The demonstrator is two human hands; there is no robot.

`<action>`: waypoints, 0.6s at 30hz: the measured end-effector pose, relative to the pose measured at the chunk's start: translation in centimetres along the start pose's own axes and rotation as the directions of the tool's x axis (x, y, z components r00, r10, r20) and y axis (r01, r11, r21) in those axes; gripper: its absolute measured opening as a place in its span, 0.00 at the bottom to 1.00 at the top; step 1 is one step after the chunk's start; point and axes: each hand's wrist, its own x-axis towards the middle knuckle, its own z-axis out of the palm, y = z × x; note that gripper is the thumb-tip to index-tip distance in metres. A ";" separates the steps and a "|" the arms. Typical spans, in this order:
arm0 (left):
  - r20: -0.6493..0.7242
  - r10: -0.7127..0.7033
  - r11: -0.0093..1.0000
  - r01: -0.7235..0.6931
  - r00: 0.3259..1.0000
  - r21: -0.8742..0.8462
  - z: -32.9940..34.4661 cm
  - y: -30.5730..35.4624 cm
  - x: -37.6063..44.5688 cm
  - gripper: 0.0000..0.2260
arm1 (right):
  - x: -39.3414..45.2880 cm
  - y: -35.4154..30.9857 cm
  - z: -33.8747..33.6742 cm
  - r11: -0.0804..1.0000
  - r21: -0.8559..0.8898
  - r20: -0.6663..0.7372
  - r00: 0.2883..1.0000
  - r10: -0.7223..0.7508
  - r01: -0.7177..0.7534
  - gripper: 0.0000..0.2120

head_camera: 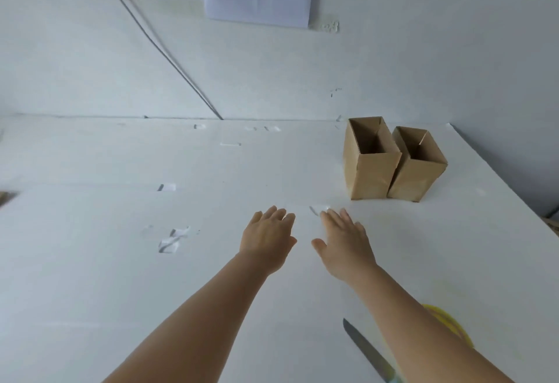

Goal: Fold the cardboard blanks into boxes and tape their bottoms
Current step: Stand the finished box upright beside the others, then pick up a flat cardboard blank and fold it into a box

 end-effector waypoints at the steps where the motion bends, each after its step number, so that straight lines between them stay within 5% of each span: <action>1: -0.004 -0.009 1.000 0.009 1.000 0.010 -0.5 -1.1 -1.8 0.19 | -0.8 -1.7 0.1 1.000 -0.001 0.009 1.000 -0.014 0.014 0.27; 18: -0.175 -0.360 0.931 0.364 0.916 -0.010 -8.6 -22.0 -32.4 0.21 | -14.0 -34.2 4.7 0.933 0.074 0.133 0.924 -0.359 0.352 0.31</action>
